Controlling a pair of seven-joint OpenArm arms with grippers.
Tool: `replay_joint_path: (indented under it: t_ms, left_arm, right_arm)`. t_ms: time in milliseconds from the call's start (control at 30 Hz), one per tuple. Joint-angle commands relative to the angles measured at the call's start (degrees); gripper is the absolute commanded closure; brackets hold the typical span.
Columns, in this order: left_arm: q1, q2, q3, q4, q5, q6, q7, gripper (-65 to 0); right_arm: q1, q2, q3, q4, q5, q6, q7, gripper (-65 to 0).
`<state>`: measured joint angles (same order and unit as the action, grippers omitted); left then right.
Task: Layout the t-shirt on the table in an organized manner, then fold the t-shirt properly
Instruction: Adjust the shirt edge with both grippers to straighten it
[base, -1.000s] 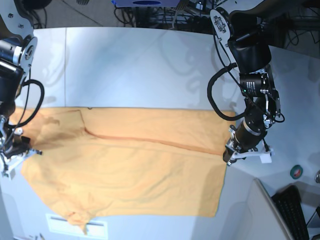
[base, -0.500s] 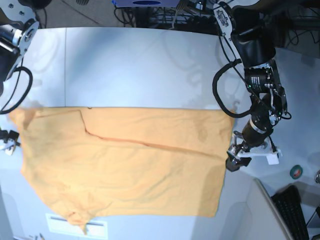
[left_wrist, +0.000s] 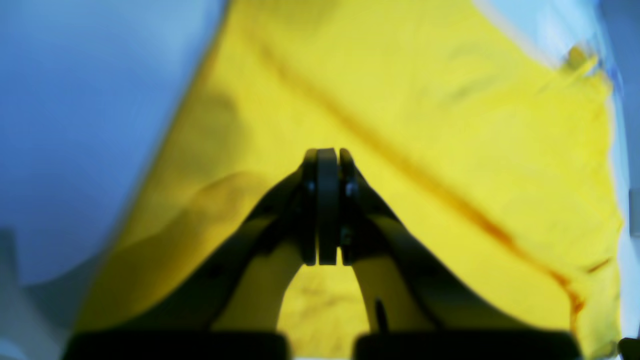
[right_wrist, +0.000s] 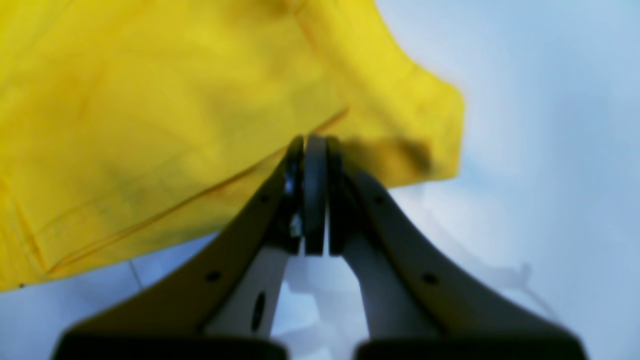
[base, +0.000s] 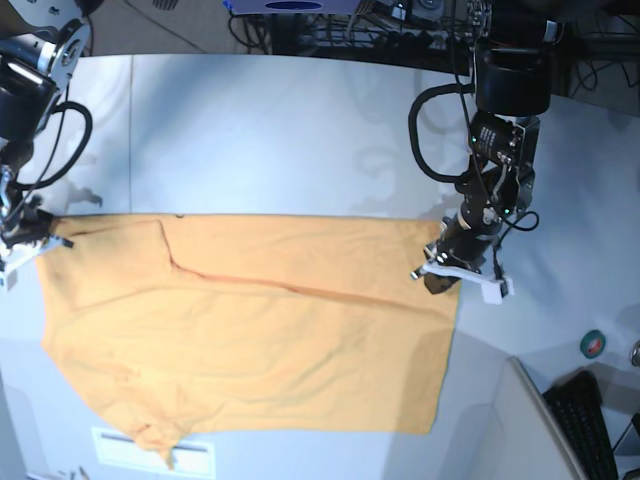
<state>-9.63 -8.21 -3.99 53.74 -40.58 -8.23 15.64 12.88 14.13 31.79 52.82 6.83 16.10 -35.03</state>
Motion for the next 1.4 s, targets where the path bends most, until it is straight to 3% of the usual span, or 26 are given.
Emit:
replay_joint_path:
  t_ms: [0, 100, 200, 300, 467, 733, 933, 1100, 1200, 1333, 1367]
  left_arm:
    - [-1.67, -0.45, 0.69, -0.50, -0.52, -0.69, -2.32, 0.0]
    - [-1.93, -0.63, 1.84, -4.99, -0.35, 0.45, -6.01, 0.0]
    - [-2.02, -1.16, 1.40, -9.21, 5.19, 2.91, -8.65, 0.0]
    - [-2.11, -0.98, 0.96, -10.97, 8.89, 3.00, -9.18, 0.0]
    - [-1.93, -1.42, 0.96, -11.58, 8.89, 3.00, -9.18, 0.0]
    - [-3.51, -4.41, 1.04, -16.50, 9.15, 2.91, -9.27, 0.0]
    - [-3.69, -4.58, 1.04, -17.38, 9.15, 2.91, -11.37, 0.0]
    - [-3.43, -4.50, 1.48, -17.12, 9.15, 2.91, -11.20, 0.0]
    - [-3.51, -4.50, 1.66, -17.30, 9.15, 2.91, -11.20, 0.0]
    - [-3.60, -5.81, 1.66, -17.30, 9.15, 2.91, -11.37, 0.0]
    - [-3.60, -5.81, 1.66, -17.30, 9.15, 2.91, -11.37, 0.0]
  right_arm:
    - [1.31, 1.65, 0.43, 1.03, 0.07, 0.03, 1.31, 0.0]
    - [1.31, 1.74, 0.43, 1.03, -0.02, 0.03, 1.40, 0.0]
    - [2.02, 2.00, 0.34, -1.52, -0.11, -0.05, 2.98, 0.0]
    - [2.98, 3.32, 0.08, -5.04, -0.19, -0.14, 6.32, 0.0]
    - [5.01, 5.43, -0.01, -11.81, -0.19, -0.14, 7.47, 0.0]
    - [5.18, 6.57, -0.01, -13.12, -2.57, -0.14, 10.54, 0.0]
    - [7.29, 7.72, -0.10, -20.51, -3.89, -0.14, 15.20, 0.0]
    - [7.73, 8.07, -0.01, -20.69, -3.89, -0.05, 15.90, 0.0]
    - [4.83, 7.80, 0.52, -10.66, -3.62, 0.03, 13.62, 0.0]
    - [1.14, 5.78, 0.08, 3.14, 0.42, 0.12, -0.80, 0.0]
    - [0.35, 5.69, 0.08, 5.42, 2.09, 0.21, -3.96, -3.5]
